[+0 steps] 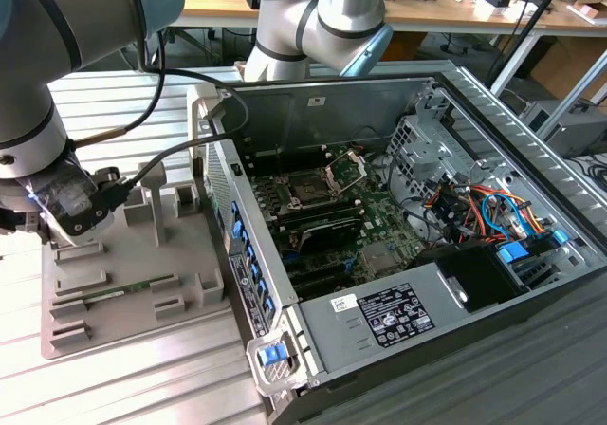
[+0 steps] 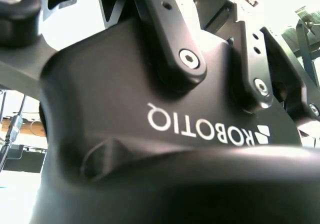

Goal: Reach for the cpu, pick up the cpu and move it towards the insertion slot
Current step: 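Pick up the cpu and move it towards the insertion slot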

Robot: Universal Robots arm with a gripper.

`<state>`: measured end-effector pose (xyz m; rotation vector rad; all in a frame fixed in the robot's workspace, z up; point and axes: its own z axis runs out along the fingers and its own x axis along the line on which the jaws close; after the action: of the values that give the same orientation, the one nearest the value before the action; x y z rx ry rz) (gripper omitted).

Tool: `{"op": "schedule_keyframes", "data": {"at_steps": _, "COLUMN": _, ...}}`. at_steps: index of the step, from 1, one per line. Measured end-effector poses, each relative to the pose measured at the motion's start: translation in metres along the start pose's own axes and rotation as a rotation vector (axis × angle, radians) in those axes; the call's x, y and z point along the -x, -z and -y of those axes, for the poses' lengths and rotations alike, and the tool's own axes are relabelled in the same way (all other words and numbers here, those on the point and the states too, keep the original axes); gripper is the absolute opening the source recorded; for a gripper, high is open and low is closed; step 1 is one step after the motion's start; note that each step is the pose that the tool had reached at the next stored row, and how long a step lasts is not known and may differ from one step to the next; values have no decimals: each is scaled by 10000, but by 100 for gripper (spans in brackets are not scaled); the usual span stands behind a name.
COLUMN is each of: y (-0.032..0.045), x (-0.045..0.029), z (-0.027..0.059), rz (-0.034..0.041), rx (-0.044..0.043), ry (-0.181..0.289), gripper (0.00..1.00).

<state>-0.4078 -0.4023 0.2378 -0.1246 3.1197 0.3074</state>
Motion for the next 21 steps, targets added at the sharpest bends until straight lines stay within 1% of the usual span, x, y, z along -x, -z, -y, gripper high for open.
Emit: {"op": "schedule_keyframes", "data": {"at_steps": 21, "y": 34, "x": 0, "z": -7, "rz": 0, "rx": 0, "ry": 0, "gripper": 55}}
